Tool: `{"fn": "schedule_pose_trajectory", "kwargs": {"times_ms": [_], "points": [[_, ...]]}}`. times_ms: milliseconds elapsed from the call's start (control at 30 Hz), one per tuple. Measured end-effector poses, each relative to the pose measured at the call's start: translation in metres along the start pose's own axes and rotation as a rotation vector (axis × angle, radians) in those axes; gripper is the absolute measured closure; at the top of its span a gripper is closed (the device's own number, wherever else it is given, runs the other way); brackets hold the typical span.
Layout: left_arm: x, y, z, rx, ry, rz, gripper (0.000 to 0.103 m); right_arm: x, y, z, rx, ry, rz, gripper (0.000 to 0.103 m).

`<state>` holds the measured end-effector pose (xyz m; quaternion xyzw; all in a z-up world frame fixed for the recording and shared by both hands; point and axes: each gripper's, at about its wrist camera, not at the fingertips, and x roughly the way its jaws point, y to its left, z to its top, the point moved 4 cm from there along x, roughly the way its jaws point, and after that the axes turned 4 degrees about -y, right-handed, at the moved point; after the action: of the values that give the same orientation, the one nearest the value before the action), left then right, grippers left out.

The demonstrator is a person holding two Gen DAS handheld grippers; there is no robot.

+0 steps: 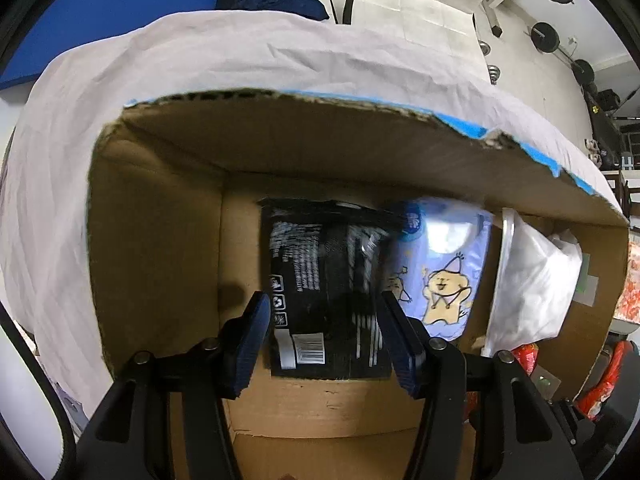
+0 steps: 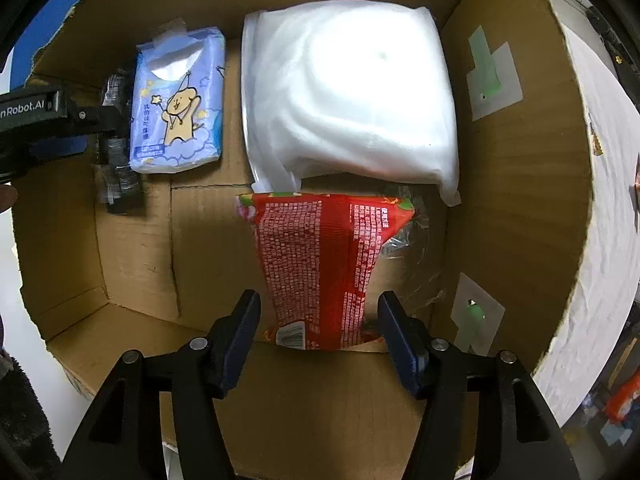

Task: Organize snacks
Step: 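Lower both bags into the box and open both tools, then move both tools back toward the yellow and orange bags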

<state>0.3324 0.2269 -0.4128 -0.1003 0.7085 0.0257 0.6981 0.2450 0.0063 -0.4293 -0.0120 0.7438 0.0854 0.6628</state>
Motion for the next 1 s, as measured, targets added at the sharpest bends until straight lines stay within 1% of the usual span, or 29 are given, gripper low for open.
{"fn": "schedule_pose_trajectory", "kwargs": {"times_ms": [33,100,133,167,200,233,267,333,367,400,433,467,500,600,633,667,733,867,1000], "points": [[-0.002,-0.001,0.001,-0.002,-0.004,0.000,0.050,-0.001,0.001,0.000,0.000,-0.005,-0.001,0.032],[-0.011,0.000,-0.002,-0.003,-0.022,0.002,0.049,-0.005,0.004,-0.001,0.000,-0.019,0.002,0.031],[-0.014,0.000,-0.002,-0.003,-0.032,0.004,0.046,-0.007,0.004,-0.002,-0.001,-0.024,0.003,0.029],[-0.018,0.001,-0.002,-0.002,-0.042,0.007,0.045,-0.010,0.005,-0.003,0.001,-0.030,0.002,0.024],[-0.023,0.002,-0.004,-0.001,-0.055,0.014,0.038,-0.012,0.005,-0.003,0.003,-0.035,0.004,0.019],[-0.031,0.003,-0.006,-0.002,-0.080,0.025,0.029,-0.014,0.005,-0.003,0.006,-0.041,0.006,0.012],[-0.038,0.005,-0.009,-0.001,-0.104,0.031,0.026,-0.018,0.004,-0.003,0.009,-0.052,0.009,0.009],[-0.051,0.008,-0.017,0.001,-0.140,0.042,0.015,-0.023,0.003,-0.004,0.016,-0.067,0.008,0.008],[-0.059,0.010,-0.022,0.000,-0.159,0.051,0.013,-0.027,0.003,-0.005,0.017,-0.078,0.009,0.008],[-0.065,0.012,-0.027,-0.001,-0.175,0.053,0.007,-0.030,0.003,-0.005,0.019,-0.086,0.008,0.007],[-0.070,0.014,-0.033,-0.001,-0.188,0.051,0.005,-0.033,0.003,-0.006,0.021,-0.094,0.005,0.003],[-0.078,0.015,-0.039,-0.001,-0.207,0.044,0.005,-0.038,0.002,-0.006,0.020,-0.107,0.003,0.000],[-0.081,0.015,-0.043,0.000,-0.219,0.039,0.005,-0.043,0.002,-0.007,0.019,-0.119,0.001,0.000],[-0.099,0.014,-0.061,0.009,-0.287,0.031,0.005,-0.057,0.006,-0.010,0.009,-0.162,-0.010,0.000],[-0.106,0.012,-0.067,0.017,-0.310,0.041,0.005,-0.061,0.007,-0.012,0.007,-0.173,-0.012,0.000],[-0.110,0.008,-0.067,0.021,-0.325,0.047,0.005,-0.068,0.009,-0.015,0.003,-0.189,-0.011,0.000],[-0.122,0.004,-0.081,0.031,-0.358,0.047,0.005,-0.082,0.009,-0.020,-0.006,-0.218,-0.009,0.000],[-0.141,-0.007,-0.107,0.040,-0.404,0.049,0.005,-0.109,0.012,-0.036,-0.025,-0.277,-0.014,0.000],[-0.163,-0.015,-0.129,0.052,-0.425,0.062,0.005,-0.135,0.009,-0.057,-0.020,-0.338,-0.031,0.000]]}}
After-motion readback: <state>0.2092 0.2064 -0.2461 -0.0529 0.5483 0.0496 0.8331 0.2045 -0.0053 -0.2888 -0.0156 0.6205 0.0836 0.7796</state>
